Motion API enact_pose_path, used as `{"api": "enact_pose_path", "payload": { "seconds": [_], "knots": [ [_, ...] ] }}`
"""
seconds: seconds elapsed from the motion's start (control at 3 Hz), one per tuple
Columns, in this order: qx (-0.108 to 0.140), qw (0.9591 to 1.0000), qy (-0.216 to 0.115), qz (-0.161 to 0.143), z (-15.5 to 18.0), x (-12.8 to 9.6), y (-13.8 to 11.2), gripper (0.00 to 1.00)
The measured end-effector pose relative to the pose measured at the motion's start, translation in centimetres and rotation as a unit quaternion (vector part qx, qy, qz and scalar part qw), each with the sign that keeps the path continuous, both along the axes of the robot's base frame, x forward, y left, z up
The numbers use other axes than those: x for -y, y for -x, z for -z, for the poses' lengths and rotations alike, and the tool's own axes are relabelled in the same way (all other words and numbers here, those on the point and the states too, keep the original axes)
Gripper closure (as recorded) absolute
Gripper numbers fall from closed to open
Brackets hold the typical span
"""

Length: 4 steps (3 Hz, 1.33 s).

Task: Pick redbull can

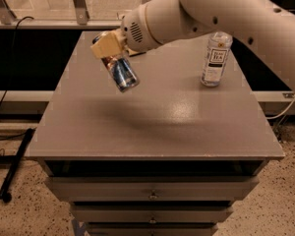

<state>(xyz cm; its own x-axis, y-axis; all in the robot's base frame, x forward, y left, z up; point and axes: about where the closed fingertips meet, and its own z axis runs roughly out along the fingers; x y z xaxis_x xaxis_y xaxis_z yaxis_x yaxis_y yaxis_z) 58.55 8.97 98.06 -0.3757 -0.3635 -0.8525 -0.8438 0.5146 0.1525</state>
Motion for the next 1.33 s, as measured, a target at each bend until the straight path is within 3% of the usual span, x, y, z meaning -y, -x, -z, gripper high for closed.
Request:
{"api": "enact_pose_path", "payload": {
  "seconds": [0.33,0.67,1.0,1.33],
  "knots": [
    [-0.005,1.0000,-0.002,0.002,0.0,-0.2,0.0,1.00],
    [0.035,0.9980,-0.054,-0.003,-0.2,-0.2,0.0,1.00],
    [0.090,0.9894,-0.114,-0.001,-0.3,0.9,0.4,1.00],
    [0.127,0.9770,-0.171,0.008,0.6,3.2,0.6,1.00]
  ]
}}
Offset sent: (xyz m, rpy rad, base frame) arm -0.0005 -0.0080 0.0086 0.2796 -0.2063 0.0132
